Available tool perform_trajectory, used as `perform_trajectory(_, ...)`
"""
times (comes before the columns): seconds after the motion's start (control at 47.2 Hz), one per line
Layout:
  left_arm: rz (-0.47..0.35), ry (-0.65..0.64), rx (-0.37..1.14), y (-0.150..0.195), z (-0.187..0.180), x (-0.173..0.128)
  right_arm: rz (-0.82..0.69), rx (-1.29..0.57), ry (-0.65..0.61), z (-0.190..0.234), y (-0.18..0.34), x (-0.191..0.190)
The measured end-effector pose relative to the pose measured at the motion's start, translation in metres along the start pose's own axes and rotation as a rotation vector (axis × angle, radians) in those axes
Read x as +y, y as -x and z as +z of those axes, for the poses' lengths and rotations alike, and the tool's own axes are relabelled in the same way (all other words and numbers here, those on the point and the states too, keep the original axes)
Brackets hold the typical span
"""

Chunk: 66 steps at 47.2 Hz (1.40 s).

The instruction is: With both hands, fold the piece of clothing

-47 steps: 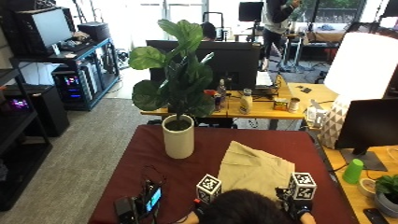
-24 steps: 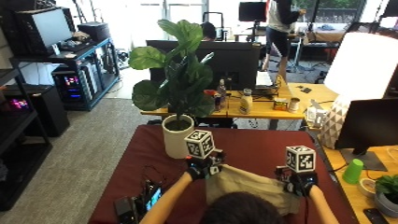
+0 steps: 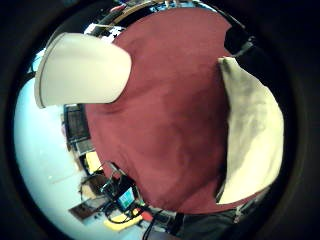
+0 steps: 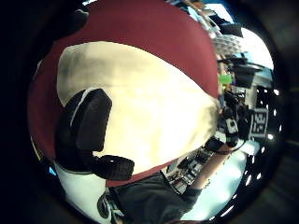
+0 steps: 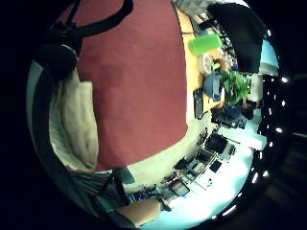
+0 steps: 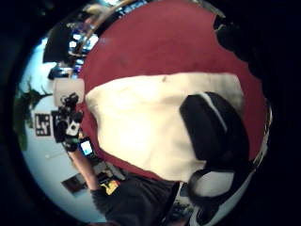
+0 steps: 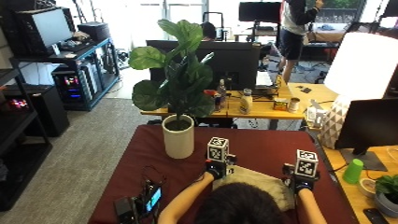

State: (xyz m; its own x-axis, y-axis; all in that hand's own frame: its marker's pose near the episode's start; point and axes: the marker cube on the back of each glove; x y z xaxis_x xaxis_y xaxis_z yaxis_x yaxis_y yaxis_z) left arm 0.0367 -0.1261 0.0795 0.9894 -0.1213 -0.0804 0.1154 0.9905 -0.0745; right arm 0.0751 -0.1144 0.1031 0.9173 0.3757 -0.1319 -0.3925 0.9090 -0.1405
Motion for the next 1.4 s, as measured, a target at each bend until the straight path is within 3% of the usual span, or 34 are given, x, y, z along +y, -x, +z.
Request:
perform_trajectory(0.106, 0.09, -0.013, 0.028, -0.015, 0.011, 0.022, 0.103, 0.03, 0.076, 0.015, -0.014, 0.018)
perform_trajectory(0.275, 0.051, 0.13, -0.097, -0.017, 0.066, 0.047, 0.224, -0.052, 0.126, 0.057, -0.023, 0.025)
perform_trajectory(0.402, 0.094, 0.131, -0.065, -0.021, 0.093, 0.043, 0.245, -0.13, 0.178, 0.082, -0.025, 0.025)
perform_trajectory(0.593, 0.112, 0.168, -0.044, -0.022, 0.096, 0.047, 0.193, -0.301, 0.116, 0.093, -0.02, 0.018)
perform_trajectory(0.699, 0.089, 0.149, -0.033, -0.017, 0.086, 0.038, 0.237, -0.369, 0.257, 0.089, -0.012, 0.032)
perform_trajectory(0.804, 0.048, 0.165, -0.039, -0.01, 0.069, 0.038, 0.216, -0.382, 0.024, 0.084, -0.01, 0.013)
perform_trajectory(0.931, 0.044, 0.168, -0.054, 0.003, 0.038, 0.046, 0.247, -0.258, -0.02, 0.056, 0.004, 0.014)
perform_trajectory(1.058, 0.027, 0.086, -0.011, 0.029, -0.001, 0.047, 0.194, -0.124, -0.04, -0.012, 0.045, 0.023)
perform_trajectory(1.143, -0.01, 0.05, 0.004, 0.059, 0.002, 0.019, 0.155, -0.043, -0.084, -0.054, 0.083, 0.034)
perform_trajectory(1.249, -0.073, -0.009, 0.016, 0.09, -0.008, 0.011, 0.075, 0.064, -0.15, -0.09, 0.147, 0.045)
perform_trajectory(1.397, -0.169, -0.056, 0.022, 0.128, -0.028, 0.027, -0.011, 0.177, -0.134, -0.078, 0.252, 0.05)
